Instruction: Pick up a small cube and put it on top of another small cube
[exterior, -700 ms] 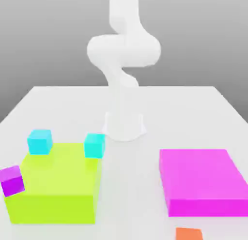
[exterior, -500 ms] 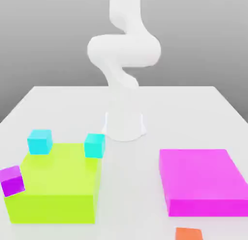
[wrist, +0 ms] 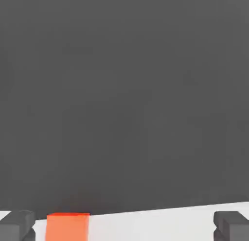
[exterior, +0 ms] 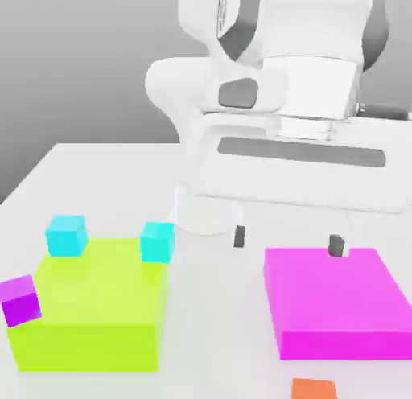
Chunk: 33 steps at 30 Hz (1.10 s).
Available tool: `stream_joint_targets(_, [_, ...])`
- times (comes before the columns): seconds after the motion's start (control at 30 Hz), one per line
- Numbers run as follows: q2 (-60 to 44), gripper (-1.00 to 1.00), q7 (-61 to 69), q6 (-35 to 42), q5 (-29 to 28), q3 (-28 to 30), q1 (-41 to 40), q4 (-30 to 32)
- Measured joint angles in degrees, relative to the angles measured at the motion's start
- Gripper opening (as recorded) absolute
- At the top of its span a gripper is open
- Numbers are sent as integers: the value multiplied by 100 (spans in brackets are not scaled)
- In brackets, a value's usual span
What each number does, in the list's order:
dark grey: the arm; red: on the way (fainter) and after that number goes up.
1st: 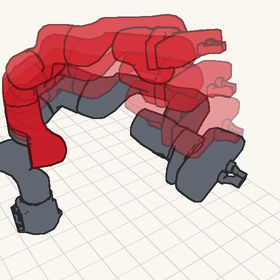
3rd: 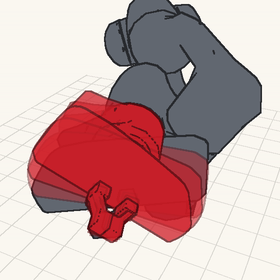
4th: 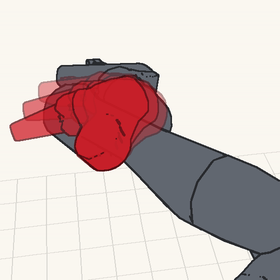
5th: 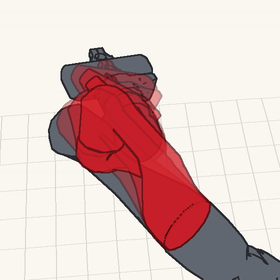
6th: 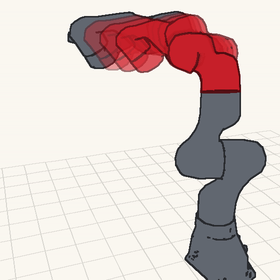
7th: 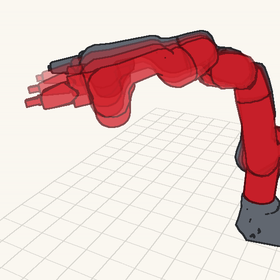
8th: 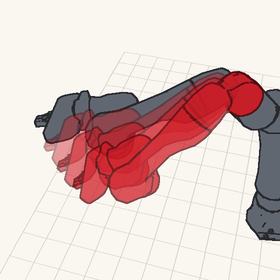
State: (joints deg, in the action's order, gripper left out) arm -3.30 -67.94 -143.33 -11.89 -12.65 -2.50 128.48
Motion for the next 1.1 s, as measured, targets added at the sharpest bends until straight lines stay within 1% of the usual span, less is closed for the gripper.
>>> stream_joint_targets(0.13, [-800, 0, -255, -217, -31, -33, 117, -48])
stream_joint_targets(0.3, [-1763, 0, -456, -514, 100, -121, 261, -102])
stream_joint_targets(0.43, [-2589, 0, -656, -1081, -107, 102, 473, -255])
stream_joint_targets(0.47, [-2741, -100, -699, -1198, -162, 160, 520, -286])
stream_joint_targets(0.7, [-2748, -100, -699, -1211, -160, 161, 523, -288])
stream_joint_targets(0.83, [-2039, -100, -499, -665, 122, -63, 348, -124])
stream_joint_targets(1.1, [-482, -100, -703, 4, 124, 299, 2, 834])
